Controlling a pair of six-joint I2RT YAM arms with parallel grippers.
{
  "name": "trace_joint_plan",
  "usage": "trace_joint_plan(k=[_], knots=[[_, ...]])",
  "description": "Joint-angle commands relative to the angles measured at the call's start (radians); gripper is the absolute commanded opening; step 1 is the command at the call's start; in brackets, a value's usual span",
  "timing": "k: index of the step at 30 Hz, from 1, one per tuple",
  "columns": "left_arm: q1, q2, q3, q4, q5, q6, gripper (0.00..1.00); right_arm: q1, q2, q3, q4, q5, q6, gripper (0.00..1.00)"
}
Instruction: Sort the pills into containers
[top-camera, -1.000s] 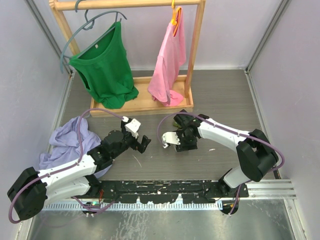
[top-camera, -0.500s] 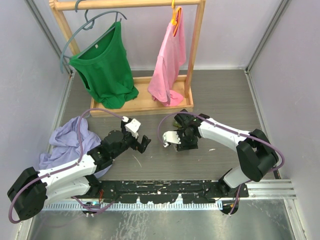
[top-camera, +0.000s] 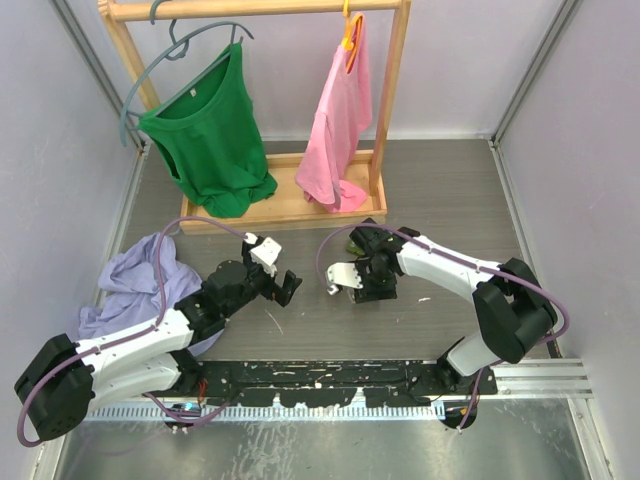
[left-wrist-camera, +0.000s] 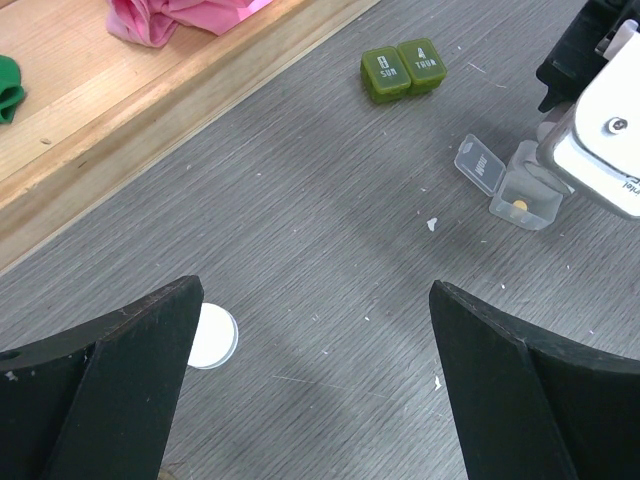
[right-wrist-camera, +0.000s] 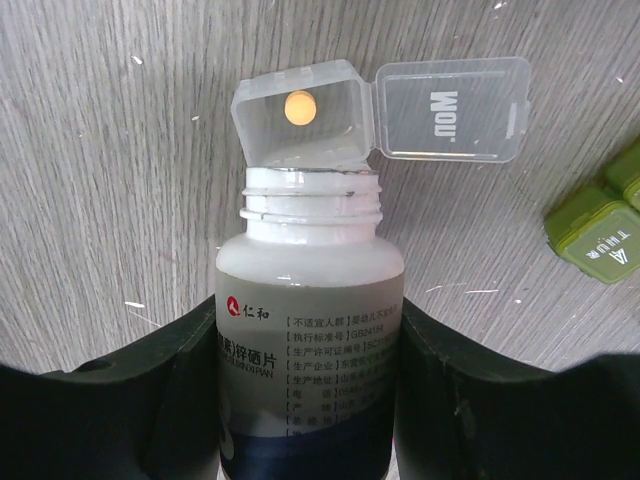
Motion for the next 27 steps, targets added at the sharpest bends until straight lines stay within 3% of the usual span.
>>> trace_joint_plan(k=[1,5,7,10,12,15,18,20,23,25,27], knots=[[-0.004,-0.004,0.042,0.024,-0.003,0.018,0.98,-0.007,-0.042,0.017,0.032,0.022,0.020,0.23],[-0.004,-0.003,0.044,0.023,-0.003,0.018,0.98,-0.010,-0.023,0.034,-0.024,-0.053,0.000,0.23],[-0.003,-0.005,0.042,0.024,-0.001,0.018,0.98,-0.021,-0.035,0.023,0.026,0.029,0.017,0.22],[-0.004,-0.004,0.042,0.024,-0.003,0.019,0.98,-0.015,-0.034,0.037,-0.039,-0.071,-0.017,0.23],[-0.004,-0.005,0.042,0.025,-0.002,0.020,0.98,-0.026,-0.042,0.005,0.059,0.057,0.028,0.22],[-0.003,-0.008,0.039,0.026,-0.003,0.018,0.98,-0.014,-0.026,0.040,-0.037,-0.072,-0.012,0.22],[-0.003,-0.009,0.037,0.027,-0.003,0.019,0.98,-0.023,-0.035,0.016,0.031,0.035,0.011,0.22],[-0.003,-0.009,0.039,0.027,-0.004,0.018,0.98,-0.019,-0.022,0.042,-0.044,-0.067,-0.015,0.22],[-0.004,-0.009,0.039,0.028,-0.002,0.019,0.98,-0.024,-0.046,0.010,0.034,0.027,0.010,0.22],[-0.003,-0.008,0.038,0.027,-0.003,0.018,0.98,-0.026,-0.018,0.053,-0.069,-0.082,-0.021,0.22],[-0.004,-0.008,0.040,0.026,-0.002,0.019,0.98,-0.021,-0.050,0.026,-0.008,-0.068,0.001,0.21]])
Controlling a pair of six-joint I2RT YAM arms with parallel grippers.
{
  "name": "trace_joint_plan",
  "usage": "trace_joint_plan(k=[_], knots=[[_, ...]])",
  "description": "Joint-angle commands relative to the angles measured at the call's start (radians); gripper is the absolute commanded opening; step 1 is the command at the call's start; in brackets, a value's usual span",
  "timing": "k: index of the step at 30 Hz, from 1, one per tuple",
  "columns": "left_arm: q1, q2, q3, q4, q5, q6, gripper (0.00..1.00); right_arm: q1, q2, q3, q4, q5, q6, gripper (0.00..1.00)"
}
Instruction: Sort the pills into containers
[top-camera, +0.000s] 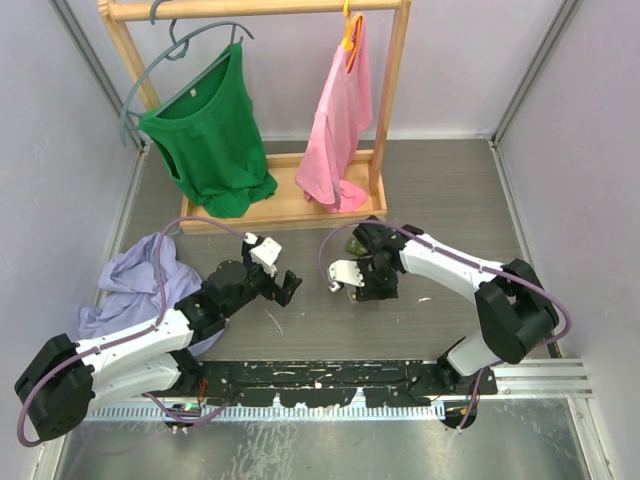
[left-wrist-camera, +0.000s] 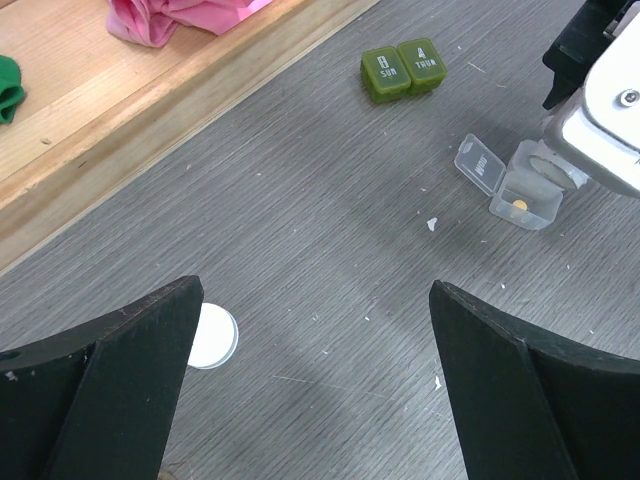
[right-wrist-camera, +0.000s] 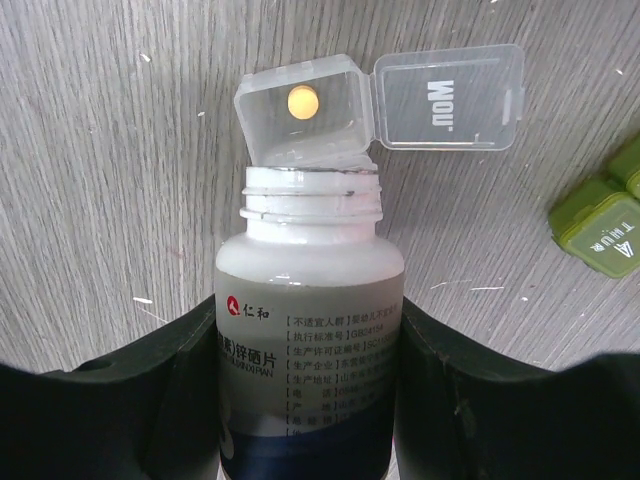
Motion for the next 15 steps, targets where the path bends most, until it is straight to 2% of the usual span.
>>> trace_joint_plan(k=[1,2,4,6,7,9,11,12,14,15], knots=[[-0.003,-0.008,0.039,0.027,-0.002,0.019,0.98,-0.010,-0.044,0.008,0.042,0.020,0.010,0.21],[-0.003,-0.009,0.038,0.028,-0.002,0.019,0.98,-0.023,-0.028,0.023,0.015,0.018,0.006,0.21],[-0.004,-0.010,0.038,0.028,-0.003,0.018,0.98,-0.014,-0.022,0.041,-0.049,-0.086,-0.016,0.21],[-0.004,-0.010,0.038,0.027,-0.002,0.018,0.98,-0.010,-0.043,0.002,0.043,0.022,0.015,0.20],[-0.004,-0.012,0.037,0.029,-0.002,0.019,0.98,-0.023,-0.022,0.011,0.027,0.018,0.013,0.21],[-0.004,-0.011,0.037,0.028,-0.003,0.019,0.98,-0.009,-0.004,0.051,-0.060,-0.083,-0.007,0.21],[-0.003,-0.012,0.037,0.028,-0.002,0.019,0.98,-0.005,-0.032,0.005,0.041,0.019,0.016,0.20],[-0.003,-0.012,0.036,0.029,-0.002,0.018,0.98,-0.016,-0.017,0.008,0.016,0.028,0.016,0.20],[-0.003,-0.014,0.035,0.029,-0.004,0.018,0.98,-0.011,-0.004,0.049,-0.067,-0.096,-0.014,0.20],[-0.004,-0.013,0.035,0.029,-0.004,0.018,0.98,-0.005,-0.026,0.029,-0.034,-0.091,-0.011,0.20]])
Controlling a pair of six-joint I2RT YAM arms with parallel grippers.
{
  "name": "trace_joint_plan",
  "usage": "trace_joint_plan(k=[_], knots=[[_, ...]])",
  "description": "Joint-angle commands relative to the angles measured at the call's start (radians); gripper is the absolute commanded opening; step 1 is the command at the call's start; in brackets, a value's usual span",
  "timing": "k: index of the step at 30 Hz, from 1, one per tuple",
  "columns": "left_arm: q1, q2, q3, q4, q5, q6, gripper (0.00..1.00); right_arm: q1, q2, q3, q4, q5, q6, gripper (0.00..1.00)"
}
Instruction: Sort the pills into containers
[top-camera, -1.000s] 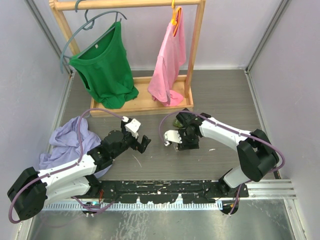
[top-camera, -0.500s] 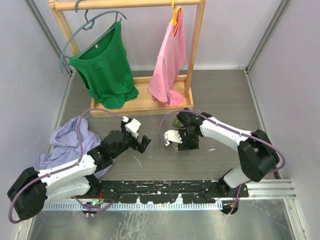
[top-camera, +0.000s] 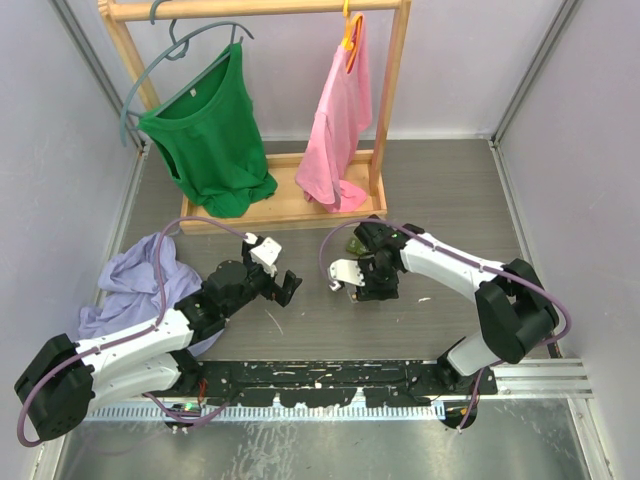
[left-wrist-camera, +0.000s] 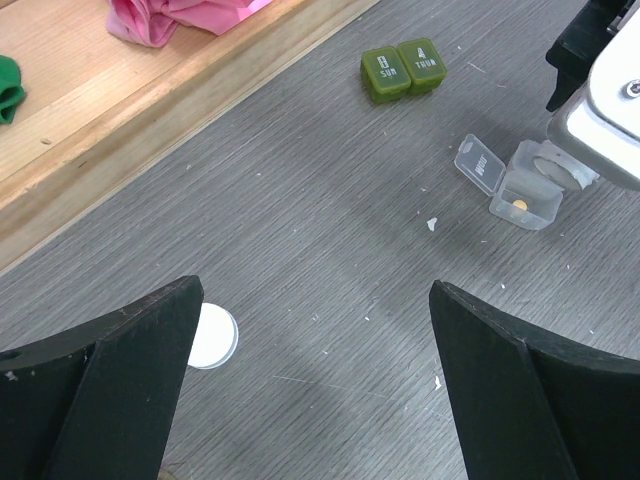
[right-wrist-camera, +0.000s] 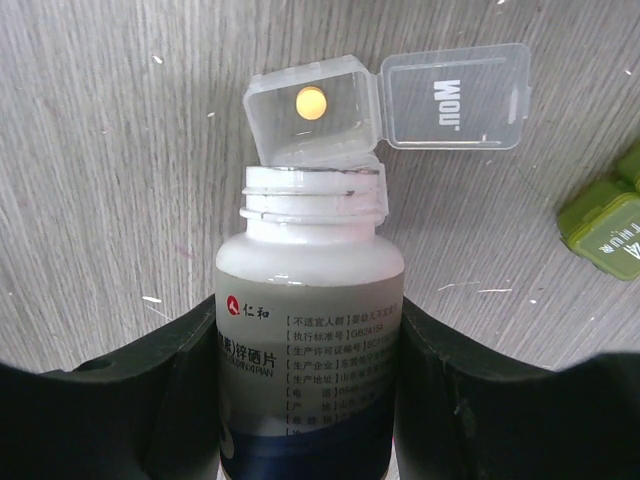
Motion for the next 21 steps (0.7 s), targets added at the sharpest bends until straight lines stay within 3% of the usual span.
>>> trace_joint_plan(k=[1,5,7,10,12,13,15,18,21], knots=[[-0.004,-0.013,0.035,0.029,-0.003,0.019,0.98,0.003,-0.041,-0.001,0.026,-0.023,-0.003,0.20],[-0.003,-0.011,0.036,0.027,-0.003,0.018,0.98,-0.001,-0.010,0.027,-0.036,-0.081,-0.017,0.19],[-0.004,-0.012,0.035,0.028,-0.003,0.017,0.98,-0.001,-0.033,-0.008,0.053,0.044,0.014,0.19],[-0.004,-0.012,0.037,0.027,-0.003,0.018,0.98,0.012,-0.005,0.041,-0.057,-0.088,-0.011,0.19],[-0.004,-0.011,0.035,0.029,-0.002,0.019,0.98,0.012,-0.028,-0.015,0.057,0.041,0.019,0.18],[-0.003,-0.011,0.036,0.029,-0.003,0.018,0.98,0.008,-0.002,0.001,0.034,0.042,0.020,0.18],[-0.004,-0.011,0.037,0.027,-0.003,0.019,0.98,0.015,0.005,0.041,-0.061,-0.094,-0.004,0.19],[-0.003,-0.010,0.037,0.028,-0.002,0.019,0.98,0.002,-0.021,-0.003,0.023,0.019,0.015,0.18],[-0.004,-0.007,0.039,0.025,-0.002,0.019,0.98,0.005,-0.008,0.015,-0.032,-0.096,-0.003,0.18]])
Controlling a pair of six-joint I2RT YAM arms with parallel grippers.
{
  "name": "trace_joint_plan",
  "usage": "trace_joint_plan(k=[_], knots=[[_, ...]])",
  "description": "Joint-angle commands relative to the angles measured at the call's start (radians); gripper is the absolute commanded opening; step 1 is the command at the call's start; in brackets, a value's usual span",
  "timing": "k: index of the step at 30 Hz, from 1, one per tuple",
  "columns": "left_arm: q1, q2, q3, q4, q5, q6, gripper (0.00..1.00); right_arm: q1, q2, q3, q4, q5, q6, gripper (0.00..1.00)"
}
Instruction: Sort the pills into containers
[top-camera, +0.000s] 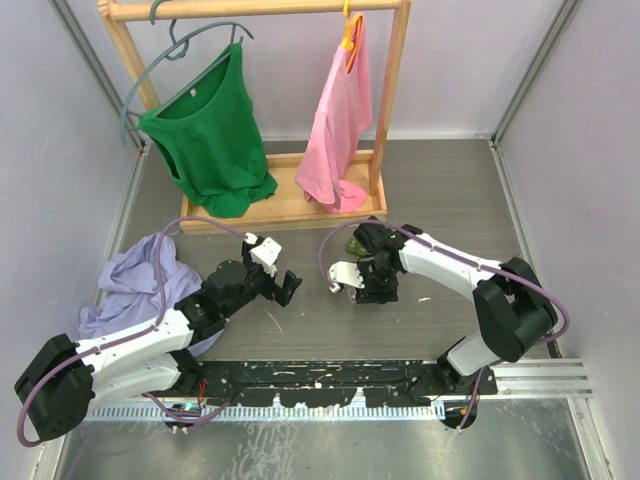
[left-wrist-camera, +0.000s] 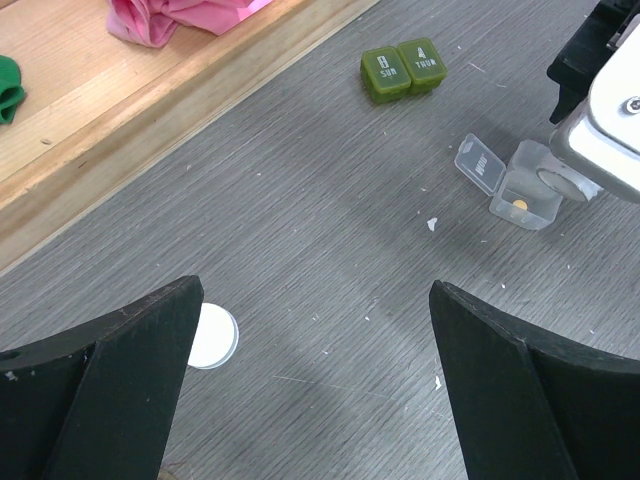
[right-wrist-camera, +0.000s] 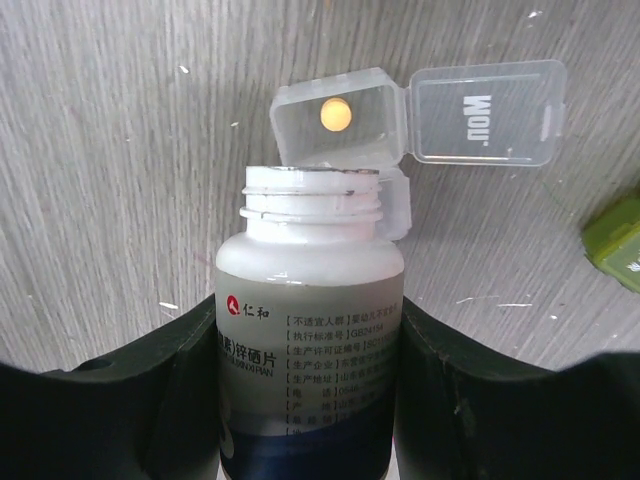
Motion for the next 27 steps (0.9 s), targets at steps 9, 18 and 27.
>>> trace_joint_plan(k=[9,18,27], knots=[[-0.003,-0.013,0.035,0.029,-0.004,0.018,0.98,-0.003,0.003,0.027,-0.003,-0.007,0.031,0.18],[-0.004,-0.013,0.035,0.029,-0.002,0.018,0.98,0.005,-0.027,-0.018,0.095,0.102,0.049,0.17],[-0.003,-0.012,0.036,0.028,-0.003,0.018,0.98,0.013,-0.033,0.014,0.034,-0.020,0.049,0.16]])
